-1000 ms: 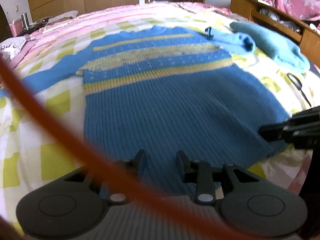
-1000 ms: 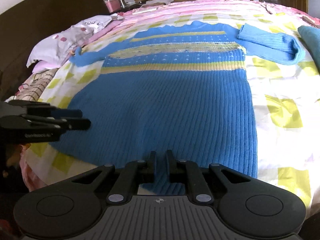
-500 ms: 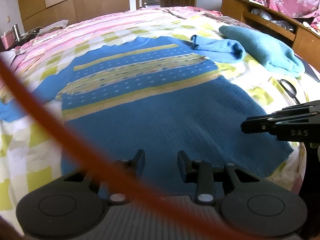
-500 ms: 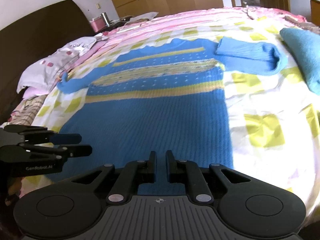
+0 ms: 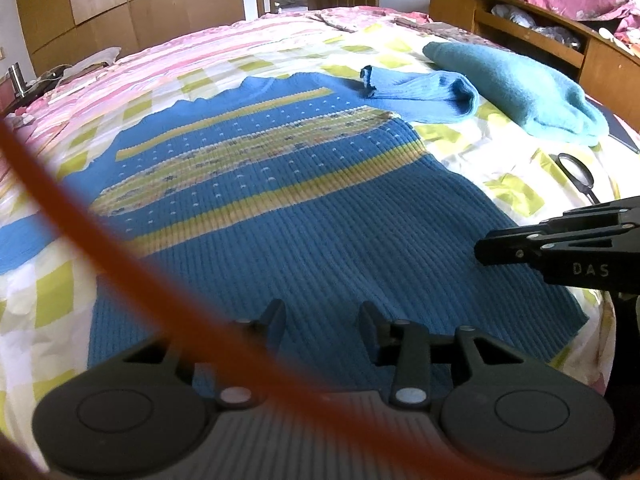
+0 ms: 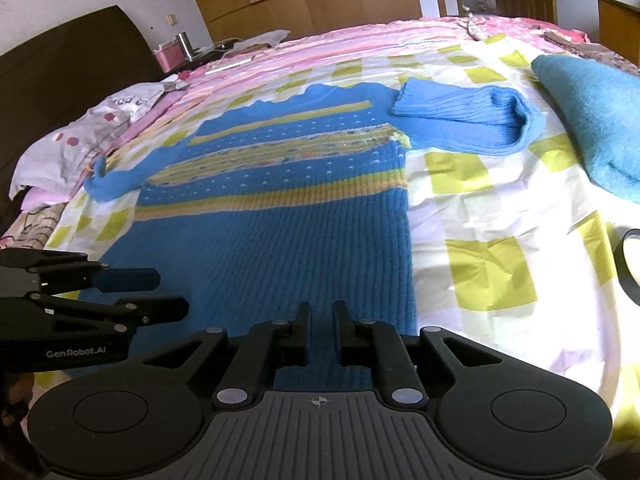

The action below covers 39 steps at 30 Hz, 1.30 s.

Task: Fold small clothes

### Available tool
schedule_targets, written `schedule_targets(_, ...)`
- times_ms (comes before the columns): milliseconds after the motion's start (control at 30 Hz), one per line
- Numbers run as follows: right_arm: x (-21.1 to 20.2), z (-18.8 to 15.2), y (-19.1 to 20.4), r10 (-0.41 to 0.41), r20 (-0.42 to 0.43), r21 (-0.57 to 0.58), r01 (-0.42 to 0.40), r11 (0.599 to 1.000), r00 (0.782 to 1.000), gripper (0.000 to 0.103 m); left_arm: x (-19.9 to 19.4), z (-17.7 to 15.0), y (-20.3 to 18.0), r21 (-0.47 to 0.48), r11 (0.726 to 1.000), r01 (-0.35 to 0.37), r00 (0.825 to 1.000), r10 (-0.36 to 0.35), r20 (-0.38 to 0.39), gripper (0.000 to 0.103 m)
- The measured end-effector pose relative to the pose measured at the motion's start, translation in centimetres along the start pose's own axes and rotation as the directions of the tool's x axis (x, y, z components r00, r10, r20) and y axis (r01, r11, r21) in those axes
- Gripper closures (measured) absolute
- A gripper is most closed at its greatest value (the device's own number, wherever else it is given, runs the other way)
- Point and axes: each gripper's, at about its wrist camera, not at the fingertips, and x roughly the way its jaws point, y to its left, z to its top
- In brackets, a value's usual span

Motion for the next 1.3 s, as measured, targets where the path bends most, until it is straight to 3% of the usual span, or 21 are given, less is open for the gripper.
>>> schedule_targets(467,0.4,0.9,-0.6,-0.044,0.019,-0.031,0.044,0.999,0.999,0.085,0.0,-0.8,-0.4,0.051,0.999,-0.002,0.999,0.005,-0.042,0.055)
schedule_targets(767,0.8,2.3,-0.5,-0.066,0.044,-0.063,0.068,0.996,0.997,0.085,0.0,1.2,-0.7,0.047,0.999,0.003,1.0,-0.004,0.01,0.054)
schedule_targets(1300,2.5,4.9,-3.4,-0.137,0.124,-0.099,0.15,0.984,0.983,0.083,2.1,1.4,-2.0,0.035,0.996,0.078,0.997,-0.077,-0.021,0.052)
